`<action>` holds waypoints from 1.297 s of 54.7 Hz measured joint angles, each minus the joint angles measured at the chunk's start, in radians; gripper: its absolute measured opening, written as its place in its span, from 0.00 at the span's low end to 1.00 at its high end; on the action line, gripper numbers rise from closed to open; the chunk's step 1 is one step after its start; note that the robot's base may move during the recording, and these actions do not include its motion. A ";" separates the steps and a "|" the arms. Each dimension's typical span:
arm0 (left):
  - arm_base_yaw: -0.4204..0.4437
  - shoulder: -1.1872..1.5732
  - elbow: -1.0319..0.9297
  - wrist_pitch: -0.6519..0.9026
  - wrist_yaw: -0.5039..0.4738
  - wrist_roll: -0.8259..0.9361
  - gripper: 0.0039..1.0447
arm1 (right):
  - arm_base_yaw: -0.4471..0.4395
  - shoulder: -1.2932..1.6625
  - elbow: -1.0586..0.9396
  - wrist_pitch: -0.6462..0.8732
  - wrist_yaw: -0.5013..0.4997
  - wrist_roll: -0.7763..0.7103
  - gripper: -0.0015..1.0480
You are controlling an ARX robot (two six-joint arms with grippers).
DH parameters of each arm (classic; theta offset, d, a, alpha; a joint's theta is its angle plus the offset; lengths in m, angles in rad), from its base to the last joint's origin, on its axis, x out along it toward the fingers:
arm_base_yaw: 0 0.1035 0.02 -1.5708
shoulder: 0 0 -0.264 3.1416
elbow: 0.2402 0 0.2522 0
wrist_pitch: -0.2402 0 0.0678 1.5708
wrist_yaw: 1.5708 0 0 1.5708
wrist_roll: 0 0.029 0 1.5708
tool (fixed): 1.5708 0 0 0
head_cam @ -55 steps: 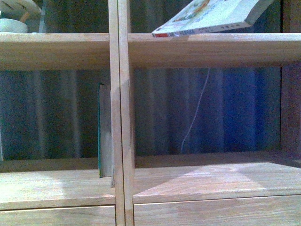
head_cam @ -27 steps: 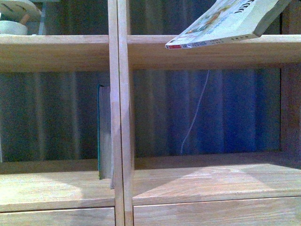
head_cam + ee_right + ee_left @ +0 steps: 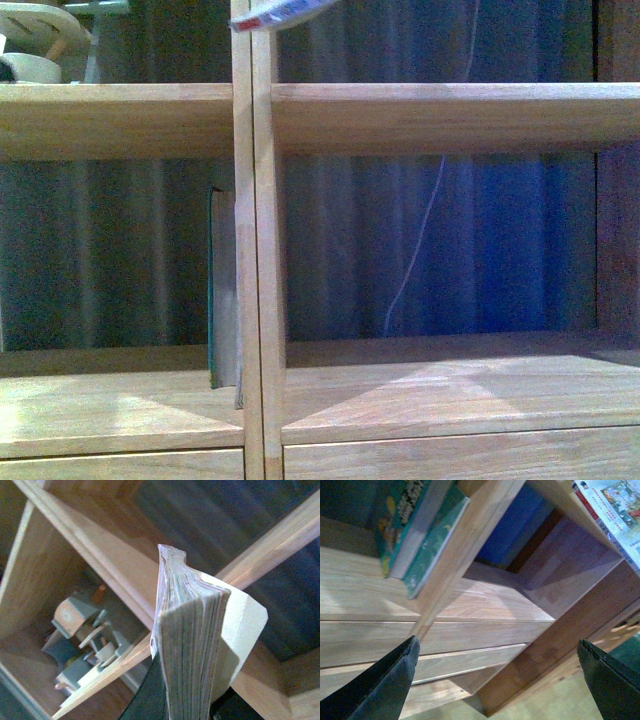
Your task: Organize books on shelf
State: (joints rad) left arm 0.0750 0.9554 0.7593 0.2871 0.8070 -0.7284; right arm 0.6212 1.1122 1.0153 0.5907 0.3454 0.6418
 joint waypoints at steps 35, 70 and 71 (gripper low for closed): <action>-0.209 0.076 0.122 0.321 -0.180 -0.400 0.93 | 0.131 0.027 0.039 0.017 0.003 -0.030 0.07; -0.197 0.101 0.159 0.427 -0.243 -0.502 0.93 | 0.304 0.055 0.083 0.032 -0.006 -0.022 0.07; -0.196 0.101 0.159 0.430 -0.243 -0.504 0.93 | 0.306 0.058 0.083 0.032 -0.006 -0.019 0.07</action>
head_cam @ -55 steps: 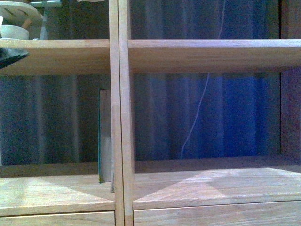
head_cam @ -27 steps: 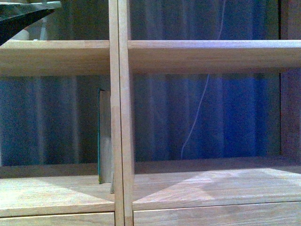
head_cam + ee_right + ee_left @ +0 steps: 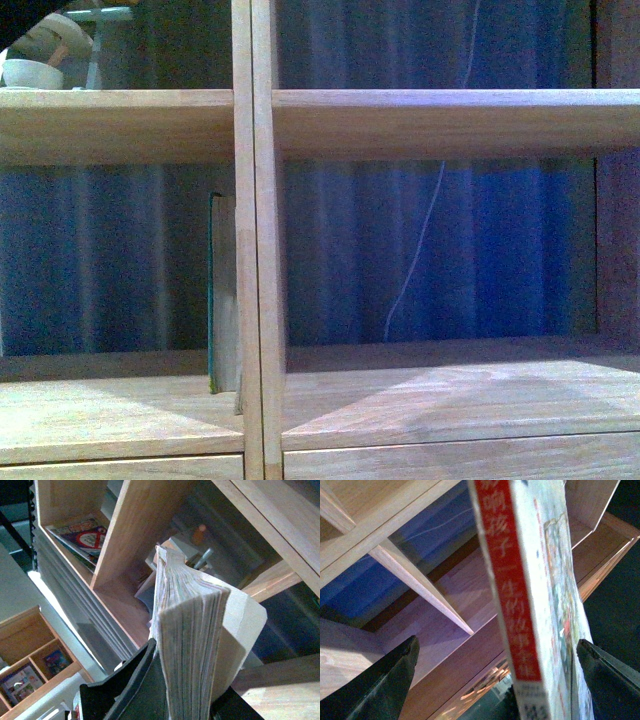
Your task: Organize books on shelf
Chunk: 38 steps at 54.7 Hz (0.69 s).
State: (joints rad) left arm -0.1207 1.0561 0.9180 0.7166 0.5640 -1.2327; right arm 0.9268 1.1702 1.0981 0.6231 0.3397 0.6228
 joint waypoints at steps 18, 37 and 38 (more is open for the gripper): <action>0.003 0.000 0.001 0.024 0.001 -0.021 0.83 | 0.002 0.019 0.000 -0.002 0.000 0.021 0.07; 0.003 -0.003 0.001 0.037 0.002 -0.021 0.30 | 0.000 0.019 0.000 -0.003 -0.002 0.038 0.07; 0.003 -0.003 0.001 0.037 0.002 -0.022 0.25 | 0.000 0.019 -0.001 -0.004 0.000 0.039 0.07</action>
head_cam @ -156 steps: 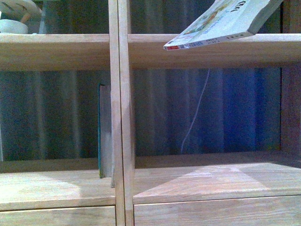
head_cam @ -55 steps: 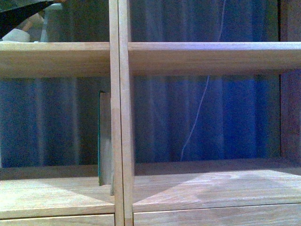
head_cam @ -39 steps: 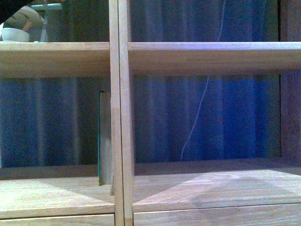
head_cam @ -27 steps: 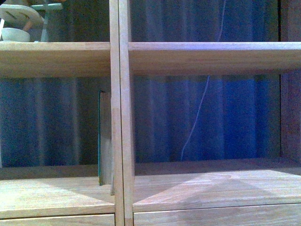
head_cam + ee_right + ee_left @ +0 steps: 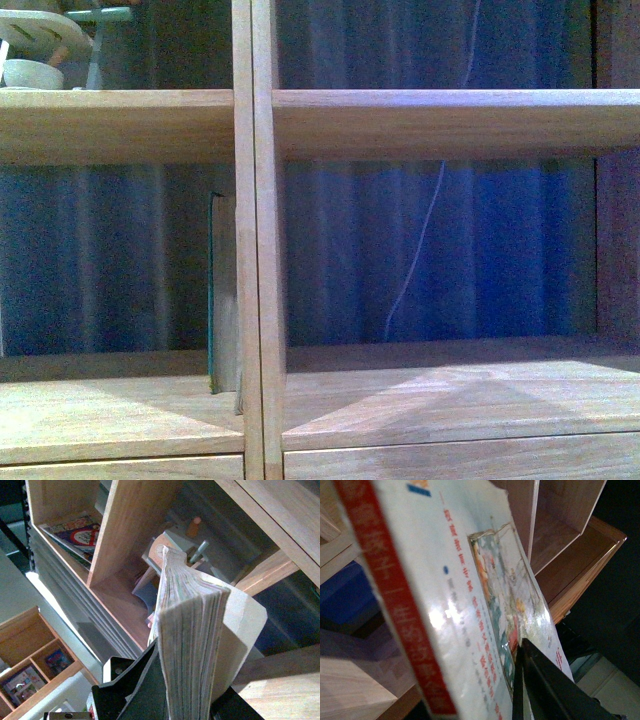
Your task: Organize books on shelf
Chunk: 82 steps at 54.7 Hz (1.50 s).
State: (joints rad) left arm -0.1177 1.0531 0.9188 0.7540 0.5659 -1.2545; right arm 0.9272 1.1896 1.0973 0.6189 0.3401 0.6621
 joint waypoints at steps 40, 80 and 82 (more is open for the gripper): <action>0.062 -0.008 0.001 -0.012 0.045 0.017 0.06 | -0.117 -0.063 -0.077 0.028 0.164 -0.231 0.59; 0.244 -0.085 0.039 -0.304 -0.018 0.990 0.06 | -0.645 -0.354 -0.470 0.121 0.297 -0.920 0.93; 0.254 -0.087 0.032 -0.294 -0.021 1.024 0.06 | -0.653 -0.359 -0.481 0.108 0.307 -0.908 0.93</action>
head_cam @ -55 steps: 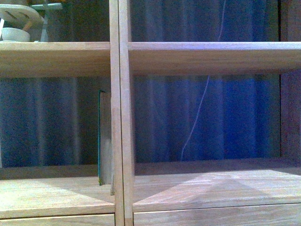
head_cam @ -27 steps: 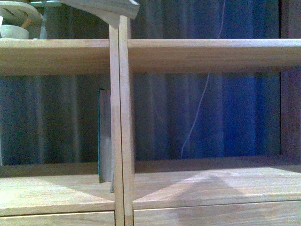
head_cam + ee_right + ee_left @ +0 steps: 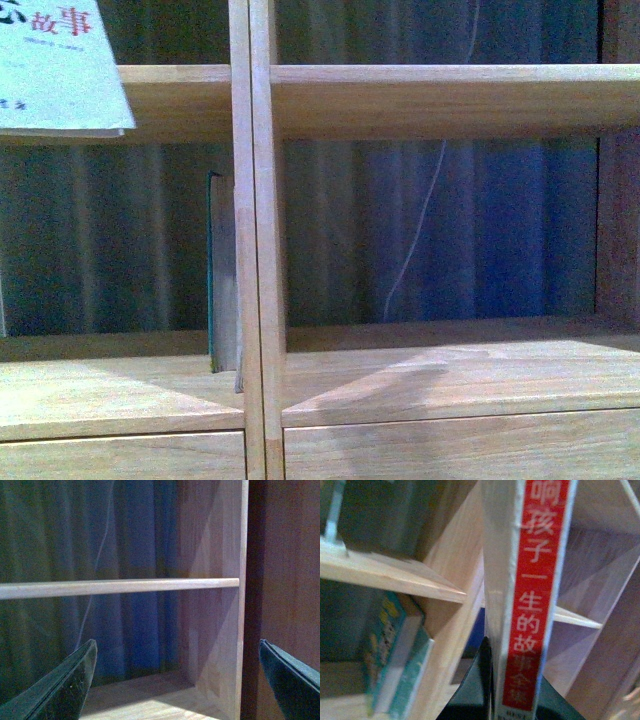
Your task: Organize books on shelf
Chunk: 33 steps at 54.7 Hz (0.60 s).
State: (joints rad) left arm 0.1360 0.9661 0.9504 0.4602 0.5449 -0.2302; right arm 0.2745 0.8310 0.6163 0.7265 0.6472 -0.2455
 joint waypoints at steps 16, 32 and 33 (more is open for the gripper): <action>0.093 0.040 -0.029 0.026 0.008 0.140 0.06 | -0.090 -0.068 0.021 -0.331 -0.261 0.132 0.82; 0.100 0.179 -0.029 0.073 -0.041 0.257 0.06 | -0.169 -0.228 -0.189 -0.550 -0.545 0.225 0.42; 0.100 0.191 -0.029 0.076 -0.044 0.266 0.06 | -0.174 -0.237 -0.206 -0.544 -0.549 0.227 0.38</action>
State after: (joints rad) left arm 0.2356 1.1568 0.9211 0.5362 0.5007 0.0357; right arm 0.1005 0.5941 0.4103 0.1829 0.0982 -0.0181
